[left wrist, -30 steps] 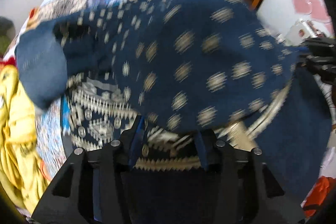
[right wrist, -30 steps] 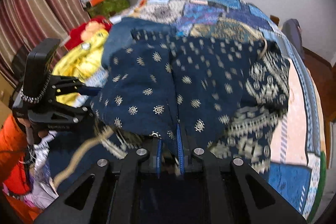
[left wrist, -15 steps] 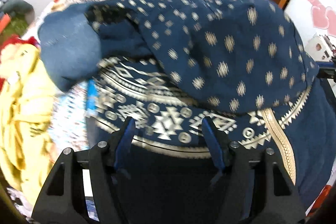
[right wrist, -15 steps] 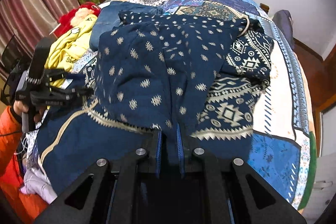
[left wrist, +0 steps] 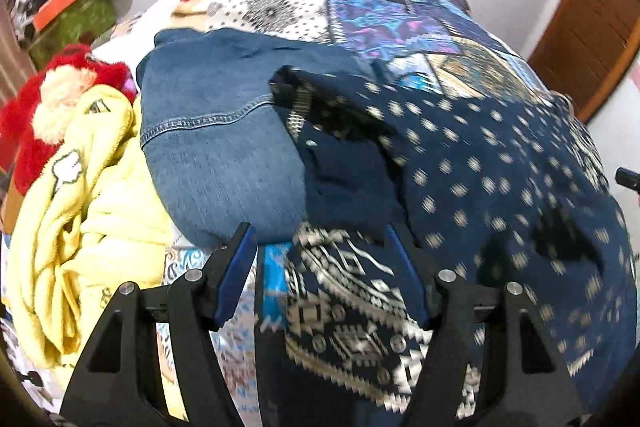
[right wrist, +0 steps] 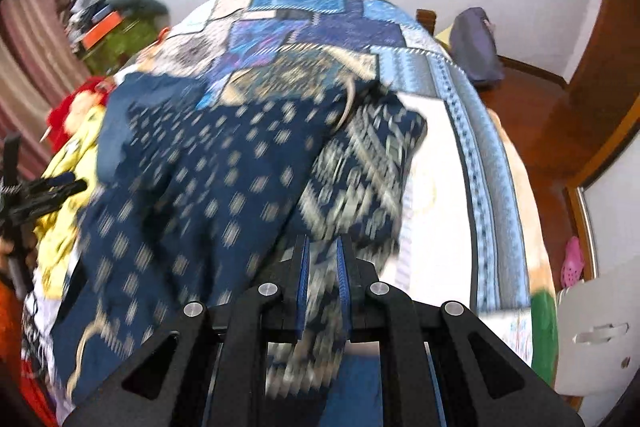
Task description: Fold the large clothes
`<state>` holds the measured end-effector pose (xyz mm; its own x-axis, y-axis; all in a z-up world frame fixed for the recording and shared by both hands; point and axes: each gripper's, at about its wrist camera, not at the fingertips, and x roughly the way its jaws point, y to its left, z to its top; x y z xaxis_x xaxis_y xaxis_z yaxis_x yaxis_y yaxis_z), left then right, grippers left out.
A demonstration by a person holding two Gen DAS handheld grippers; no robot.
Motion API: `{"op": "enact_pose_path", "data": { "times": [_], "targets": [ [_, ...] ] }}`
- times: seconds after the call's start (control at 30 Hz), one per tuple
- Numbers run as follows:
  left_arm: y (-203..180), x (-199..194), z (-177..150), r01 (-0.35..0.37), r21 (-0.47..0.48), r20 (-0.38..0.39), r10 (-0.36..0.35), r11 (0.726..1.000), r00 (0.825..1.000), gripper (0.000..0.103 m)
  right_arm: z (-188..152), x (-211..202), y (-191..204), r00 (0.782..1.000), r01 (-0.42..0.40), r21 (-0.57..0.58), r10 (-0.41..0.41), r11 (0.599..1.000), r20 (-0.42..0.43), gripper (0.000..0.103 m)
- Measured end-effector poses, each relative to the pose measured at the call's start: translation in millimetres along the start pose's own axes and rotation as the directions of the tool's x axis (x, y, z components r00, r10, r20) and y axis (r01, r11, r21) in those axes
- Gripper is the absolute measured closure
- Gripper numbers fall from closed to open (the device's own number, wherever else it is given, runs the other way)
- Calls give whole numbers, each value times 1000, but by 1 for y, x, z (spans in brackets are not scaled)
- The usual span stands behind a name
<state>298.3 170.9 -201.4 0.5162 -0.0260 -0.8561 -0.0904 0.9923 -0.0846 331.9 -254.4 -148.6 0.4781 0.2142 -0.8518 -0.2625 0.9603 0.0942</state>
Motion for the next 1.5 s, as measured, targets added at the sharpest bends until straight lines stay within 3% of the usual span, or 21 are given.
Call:
{"op": "enact_pose_path", "data": {
  "times": [0.13, 0.27, 0.6, 0.8, 0.83, 0.9, 0.93, 0.97, 1.0, 1.03, 1.1, 1.17, 1.23, 1.33, 1.43, 1.5],
  "targets": [
    [12, 30, 16, 4, -31, -46, -5, 1000, 999, 38, 27, 47, -7, 998, 49, -3, -49, 999, -39, 93],
    [20, 58, 30, -4, -44, -77, 1, 999, 997, 38, 31, 85, -13, 987, 123, -67, -129, 990, -95, 93],
    [35, 98, 58, 127, -171, -69, -141, 977, 988, 37, 19, 79, -22, 988, 139, -94, -144, 986, -47, 94],
    [27, 101, 60, 133, -131, -83, -145, 982, 986, 37, 10, 72, -32, 988, 142, -77, -146, 987, -46, 94],
    [25, 100, 59, 138, -123, -84, -149, 983, 985, 37, 8, 71, -35, 982, 180, -77, -183, 981, -44, 93],
    [18, 93, 54, 166, -94, -81, -174, 982, 981, 37, 2, 69, -43, 920, 386, -109, -391, 916, -23, 85],
    [15, 92, 52, 177, -82, -85, -184, 981, 979, 37, -3, 68, -54, 901, 428, -104, -433, 898, -27, 82],
    [13, 93, 50, 180, -75, -90, -186, 981, 978, 37, -6, 66, -65, 909, 410, -79, -414, 909, -50, 76],
    [10, 96, 50, 165, -64, -100, -171, 984, 980, 37, -9, 64, -78, 930, 359, -25, -360, 933, -76, 75],
    [8, 98, 50, 151, -59, -102, -156, 987, 982, 37, -10, 57, -93, 958, 279, 61, -273, 958, -88, 75],
    [5, 103, 53, 146, -70, -96, -152, 987, 984, 37, -9, 47, -108, 988, 150, 165, -141, 975, -67, 75],
    [6, 107, 58, 140, -98, -81, -148, 985, 986, 37, -2, 33, -113, 1000, 22, 233, -26, 972, 11, 75],
    [9, 115, 63, 142, -146, -81, -155, 979, 985, 38, 6, 28, -108, 998, -43, 234, 29, 971, 62, 75],
    [10, 119, 66, 153, -186, -62, -167, 971, 984, 48, 23, 37, -86, 995, -59, 181, 44, 982, 85, 75],
    [7, 116, 66, 146, -178, -45, -156, 973, 987, 60, 36, 63, -62, 998, 15, 109, -20, 994, 52, 75],
    [9, 115, 67, 106, -169, -42, -115, 980, 993, 76, 35, 83, -55, 996, 82, 71, -83, 994, 13, 72]
  ]
}}
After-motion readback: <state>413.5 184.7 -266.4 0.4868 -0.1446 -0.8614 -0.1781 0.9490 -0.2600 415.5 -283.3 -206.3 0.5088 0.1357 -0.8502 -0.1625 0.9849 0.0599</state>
